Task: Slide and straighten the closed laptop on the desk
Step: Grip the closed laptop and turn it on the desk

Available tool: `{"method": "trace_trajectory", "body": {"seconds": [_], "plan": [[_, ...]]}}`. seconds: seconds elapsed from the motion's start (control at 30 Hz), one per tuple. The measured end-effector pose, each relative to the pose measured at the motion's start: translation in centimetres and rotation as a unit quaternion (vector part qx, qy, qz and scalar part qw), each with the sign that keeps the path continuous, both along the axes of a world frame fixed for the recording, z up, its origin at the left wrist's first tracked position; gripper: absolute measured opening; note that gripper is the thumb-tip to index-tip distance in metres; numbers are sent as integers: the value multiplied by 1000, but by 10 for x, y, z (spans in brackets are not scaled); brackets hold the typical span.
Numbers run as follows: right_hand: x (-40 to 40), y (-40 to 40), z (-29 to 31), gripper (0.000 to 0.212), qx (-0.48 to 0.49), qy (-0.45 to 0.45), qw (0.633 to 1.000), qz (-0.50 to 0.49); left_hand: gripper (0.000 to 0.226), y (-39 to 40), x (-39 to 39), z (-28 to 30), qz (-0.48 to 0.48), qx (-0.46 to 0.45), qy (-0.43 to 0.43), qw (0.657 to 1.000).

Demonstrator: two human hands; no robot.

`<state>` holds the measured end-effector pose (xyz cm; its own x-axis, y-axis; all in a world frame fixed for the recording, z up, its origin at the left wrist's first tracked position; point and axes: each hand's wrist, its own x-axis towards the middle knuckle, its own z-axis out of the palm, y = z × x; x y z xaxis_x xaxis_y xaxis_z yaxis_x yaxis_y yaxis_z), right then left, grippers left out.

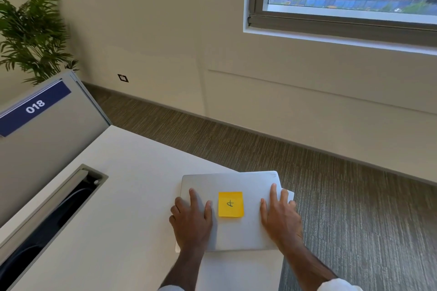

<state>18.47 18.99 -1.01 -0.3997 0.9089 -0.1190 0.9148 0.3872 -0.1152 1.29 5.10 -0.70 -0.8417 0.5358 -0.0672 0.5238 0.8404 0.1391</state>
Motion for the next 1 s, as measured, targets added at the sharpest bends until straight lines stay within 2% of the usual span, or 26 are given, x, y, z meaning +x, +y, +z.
{"method": "trace_trajectory", "body": {"seconds": [0.3, 0.5, 0.8, 1.0], "plan": [[0, 2, -5, 66, -1, 33, 999, -7, 59, 7, -9, -1, 56, 53, -30, 997], [0, 1, -4, 67, -8, 67, 998, -22, 54, 5, -21, 2, 67, 102, -90, 988], [-1, 10, 6, 63, -27, 114, 992, -38, 70, -2, -28, -2, 85, 183, -179, 963], [-1, 5, 8, 61, -46, 116, 992, -38, 74, -9, -33, -2, 88, 194, -206, 955]]}}
